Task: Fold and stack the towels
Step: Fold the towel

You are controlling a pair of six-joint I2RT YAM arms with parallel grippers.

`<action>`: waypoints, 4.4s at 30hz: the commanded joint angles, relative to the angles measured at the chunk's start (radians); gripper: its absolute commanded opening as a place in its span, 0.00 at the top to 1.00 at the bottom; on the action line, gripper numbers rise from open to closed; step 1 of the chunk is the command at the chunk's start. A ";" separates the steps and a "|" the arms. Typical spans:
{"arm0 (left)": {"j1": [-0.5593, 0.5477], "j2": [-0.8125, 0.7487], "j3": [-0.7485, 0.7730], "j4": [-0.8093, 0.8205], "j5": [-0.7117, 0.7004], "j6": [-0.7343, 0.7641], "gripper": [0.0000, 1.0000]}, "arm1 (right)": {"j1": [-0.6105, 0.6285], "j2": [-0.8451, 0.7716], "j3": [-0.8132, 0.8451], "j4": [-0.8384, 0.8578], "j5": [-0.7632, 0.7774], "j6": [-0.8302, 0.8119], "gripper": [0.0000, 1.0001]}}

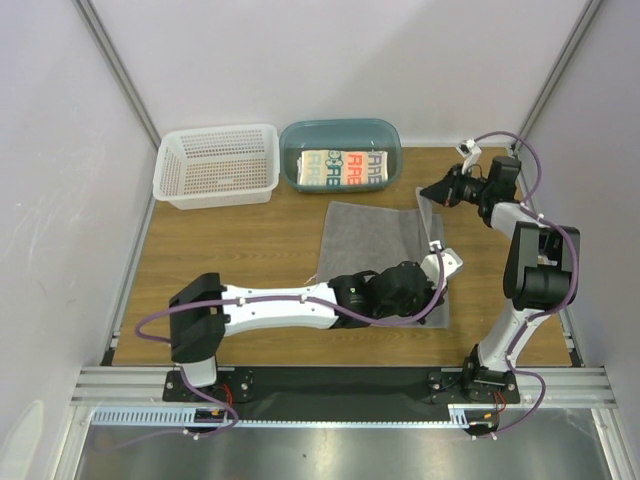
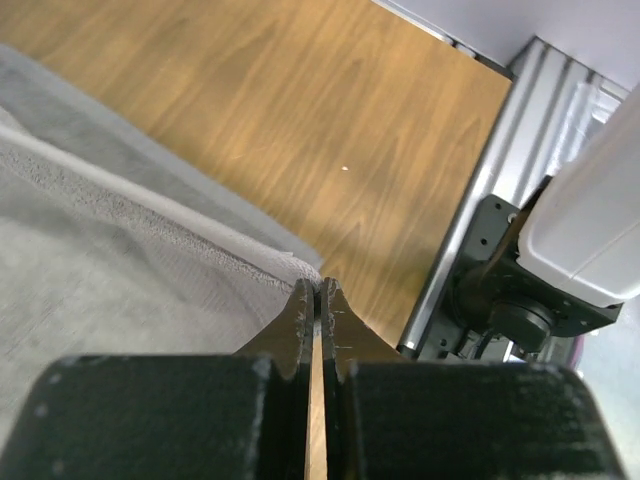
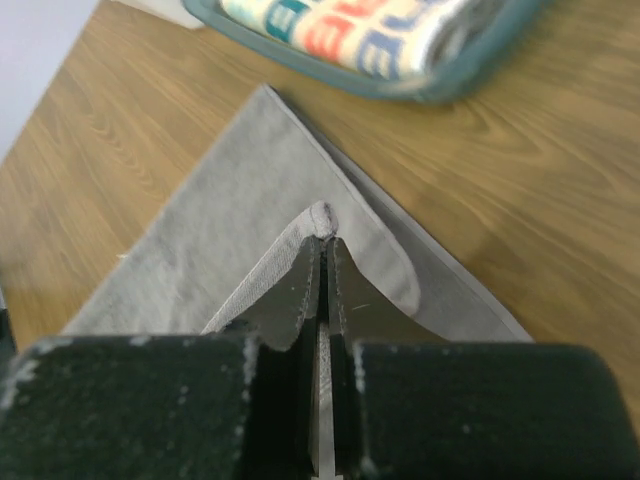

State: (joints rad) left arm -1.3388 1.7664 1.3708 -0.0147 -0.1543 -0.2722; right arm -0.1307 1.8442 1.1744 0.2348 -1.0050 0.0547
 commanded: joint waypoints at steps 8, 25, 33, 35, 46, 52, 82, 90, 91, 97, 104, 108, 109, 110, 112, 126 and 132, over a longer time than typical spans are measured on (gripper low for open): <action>-0.008 0.111 0.183 -0.131 0.309 0.137 1.00 | -0.092 -0.049 -0.154 0.147 0.095 -0.147 1.00; -0.002 0.300 0.367 -0.300 0.424 0.182 0.96 | -0.130 0.026 -0.142 0.267 0.144 -0.082 1.00; 0.020 0.304 0.363 -0.289 0.400 0.162 0.99 | -0.145 0.046 -0.128 0.299 0.118 -0.024 1.00; 0.032 0.276 0.337 -0.275 0.352 0.143 1.00 | -0.145 0.040 -0.127 0.313 0.112 0.002 1.00; 0.184 -0.226 -0.126 -0.057 0.099 -0.064 0.99 | 0.075 -0.077 0.000 0.214 0.178 0.013 1.00; 0.222 -0.558 -0.298 -0.125 -0.167 -0.143 1.00 | 0.284 -0.060 0.141 0.219 0.290 0.063 1.00; 0.231 -1.263 -0.311 -1.391 -0.952 -0.850 0.99 | 0.888 0.750 1.243 0.247 0.577 0.315 1.00; 0.230 -1.337 -0.391 -1.049 -0.800 -0.400 1.00 | 0.876 0.738 1.225 0.273 0.572 0.335 1.00; 0.231 -1.329 -0.394 -0.983 -0.776 -0.362 1.00 | 0.872 0.728 1.204 0.278 0.566 0.338 1.00; 0.230 -1.237 -0.418 -0.814 -0.556 -0.236 1.00 | 0.807 0.636 1.081 0.333 0.447 0.381 1.00; 0.208 -1.204 -0.545 -0.604 -0.393 -0.323 1.00 | 0.706 0.483 0.810 0.362 0.309 0.349 1.00; 0.144 -1.129 -0.575 -0.472 -0.370 -0.314 1.00 | 0.645 0.374 0.617 0.417 0.273 0.330 1.00; 0.113 -1.104 -0.567 -0.458 -0.370 -0.309 1.00 | 0.632 0.350 0.582 0.425 0.266 0.327 1.00; 0.101 -1.072 -0.558 -0.449 -0.378 -0.305 1.00 | 0.617 0.331 0.544 0.434 0.253 0.323 1.00; 0.070 -0.977 -0.523 -0.439 -0.380 -0.308 0.99 | 0.574 0.279 0.450 0.440 0.237 0.306 1.00; 0.040 -0.556 -0.428 -0.188 -0.246 -0.263 0.99 | 0.300 0.141 0.074 0.541 0.040 0.252 1.00; 0.026 -0.388 -0.320 -0.117 -0.194 -0.246 1.00 | 0.194 0.138 0.034 0.566 -0.015 0.281 1.00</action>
State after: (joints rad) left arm -1.2938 1.3254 0.9588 -0.2115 -0.4137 -0.5404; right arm 0.1085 2.0548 1.2148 0.7162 -0.9966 0.3508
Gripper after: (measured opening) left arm 0.012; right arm 0.021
